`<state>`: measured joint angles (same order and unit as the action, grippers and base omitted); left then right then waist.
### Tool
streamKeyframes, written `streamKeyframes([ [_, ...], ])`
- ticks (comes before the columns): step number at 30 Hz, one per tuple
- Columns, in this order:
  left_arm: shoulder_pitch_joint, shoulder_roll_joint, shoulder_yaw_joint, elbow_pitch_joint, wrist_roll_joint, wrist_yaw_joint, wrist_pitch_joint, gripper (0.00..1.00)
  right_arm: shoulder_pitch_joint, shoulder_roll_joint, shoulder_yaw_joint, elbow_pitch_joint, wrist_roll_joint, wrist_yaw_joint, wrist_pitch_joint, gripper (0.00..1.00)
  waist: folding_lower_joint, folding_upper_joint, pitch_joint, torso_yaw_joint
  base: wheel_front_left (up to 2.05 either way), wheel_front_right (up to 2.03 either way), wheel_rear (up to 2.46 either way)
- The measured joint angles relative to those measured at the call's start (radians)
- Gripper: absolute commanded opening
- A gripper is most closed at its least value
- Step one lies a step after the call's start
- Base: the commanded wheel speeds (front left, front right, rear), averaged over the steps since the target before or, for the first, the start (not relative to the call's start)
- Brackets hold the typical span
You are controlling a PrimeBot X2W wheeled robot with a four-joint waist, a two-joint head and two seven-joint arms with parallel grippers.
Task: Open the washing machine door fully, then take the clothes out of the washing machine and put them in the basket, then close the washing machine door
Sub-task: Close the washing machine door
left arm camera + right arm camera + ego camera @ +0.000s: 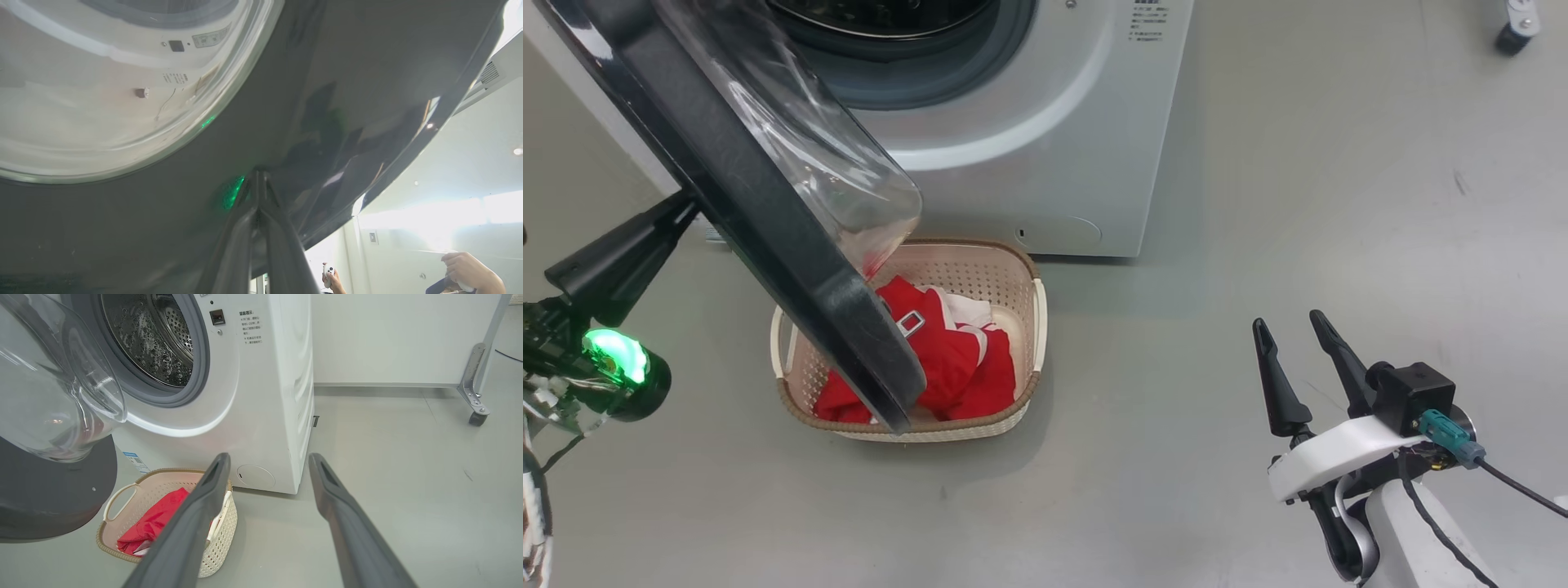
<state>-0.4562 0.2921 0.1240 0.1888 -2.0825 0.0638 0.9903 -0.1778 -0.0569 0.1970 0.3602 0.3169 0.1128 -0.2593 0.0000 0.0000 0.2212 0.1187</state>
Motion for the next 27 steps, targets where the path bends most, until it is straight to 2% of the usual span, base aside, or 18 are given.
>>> streamKeyframes([
  [19,-0.017,-0.033,0.039,0.011,0.071,-0.071,-0.14,0.0,0.0,0.002,0.002,-0.015,0.056,-0.004,0.0,1.0,0.0,0.0,0.006,-0.19,0.0,0.0,0.0],
  [23,-0.02,-0.053,0.035,0.024,0.077,-0.079,-0.157,0.0,0.0,0.003,-0.012,-0.022,0.06,-0.019,0.0,1.0,0.0,0.0,0.002,-0.217,0.0,0.0,0.0],
  [27,-0.032,-0.072,0.025,0.032,0.082,-0.092,-0.166,0.0,0.001,0.003,-0.025,-0.029,0.06,-0.02,0.0,1.0,0.0,0.0,0.0,-0.222,0.0,0.0,0.0],
])
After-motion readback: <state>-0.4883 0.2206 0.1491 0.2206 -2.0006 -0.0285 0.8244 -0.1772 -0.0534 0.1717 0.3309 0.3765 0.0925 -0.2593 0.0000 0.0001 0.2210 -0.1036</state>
